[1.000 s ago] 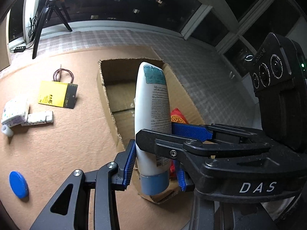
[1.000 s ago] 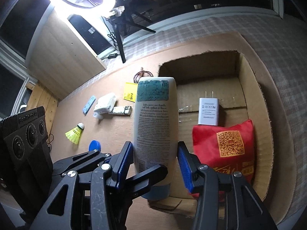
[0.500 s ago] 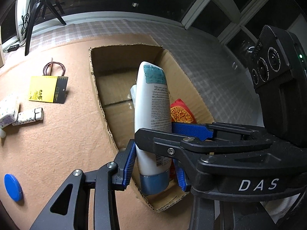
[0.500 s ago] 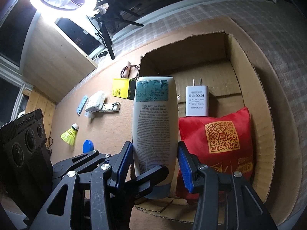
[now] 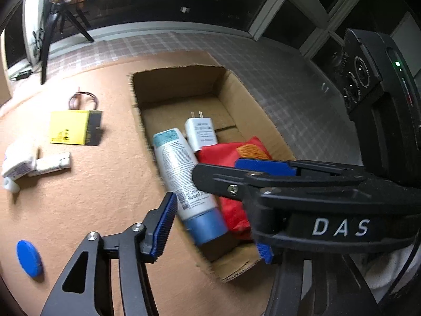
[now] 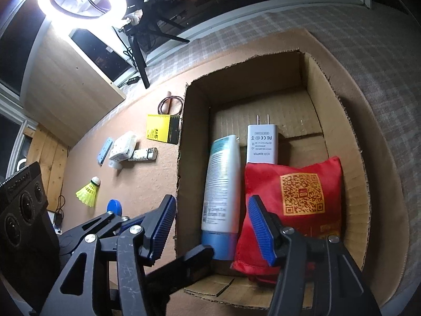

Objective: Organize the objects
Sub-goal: 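Lower the lotion tube into the box and open the right gripper, then move both grippers back from the box toward the floor objects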

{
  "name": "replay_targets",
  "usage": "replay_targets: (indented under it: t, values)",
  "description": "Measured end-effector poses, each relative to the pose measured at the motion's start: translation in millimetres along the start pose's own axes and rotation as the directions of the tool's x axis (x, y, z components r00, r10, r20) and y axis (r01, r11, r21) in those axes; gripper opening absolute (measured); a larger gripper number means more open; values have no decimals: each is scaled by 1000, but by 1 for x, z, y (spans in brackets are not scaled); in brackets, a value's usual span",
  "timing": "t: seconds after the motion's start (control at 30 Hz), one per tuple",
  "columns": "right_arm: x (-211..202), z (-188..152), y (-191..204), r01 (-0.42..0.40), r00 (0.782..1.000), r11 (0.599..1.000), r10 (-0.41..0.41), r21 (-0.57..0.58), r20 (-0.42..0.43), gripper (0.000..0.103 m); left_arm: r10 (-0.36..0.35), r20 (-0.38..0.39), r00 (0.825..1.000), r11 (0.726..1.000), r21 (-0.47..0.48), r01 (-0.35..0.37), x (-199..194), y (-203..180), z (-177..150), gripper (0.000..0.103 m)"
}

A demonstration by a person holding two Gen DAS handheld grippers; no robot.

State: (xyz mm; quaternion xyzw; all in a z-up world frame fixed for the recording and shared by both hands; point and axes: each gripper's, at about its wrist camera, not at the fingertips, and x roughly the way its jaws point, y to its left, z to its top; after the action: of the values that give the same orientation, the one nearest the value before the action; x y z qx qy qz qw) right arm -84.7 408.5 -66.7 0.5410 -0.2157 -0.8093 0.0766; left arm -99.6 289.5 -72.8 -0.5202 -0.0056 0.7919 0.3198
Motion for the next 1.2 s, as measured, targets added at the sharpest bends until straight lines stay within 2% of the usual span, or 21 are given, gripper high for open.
replay_targets:
  t: [0.3, 0.47, 0.6, 0.77, 0.9, 1.2]
  values:
    - [-7, -3, 11, 19, 998, 1000, -18, -16, 65, 57, 44, 27, 999, 998, -38, -43, -30, 29, -16, 60]
    - [-8, -6, 30, 23, 994, 997, -15, -72, 109, 63, 79, 36, 996, 994, -72, -76, -48, 53, -29, 60]
    - [-3, -8, 49, 30, 994, 992, -18, -123, 104, 63, 116, 37, 993, 987, -114, -111, -62, 81, -44, 60]
    - [5, -12, 77, 62, 994, 976, -41, -210, 103, 63, 176, 42, 983, 967, -194, -165, -84, 126, -59, 60]
    - [13, -11, 95, 57, 995, 967, -36, -249, 88, 63, 233, 60, 971, 944, -251, -212, -103, 162, -62, 60]
    - [34, 18, 132, 53, 997, 939, -33, -340, 64, 63, 293, 104, 950, 908, -342, -242, -129, 219, -36, 59]
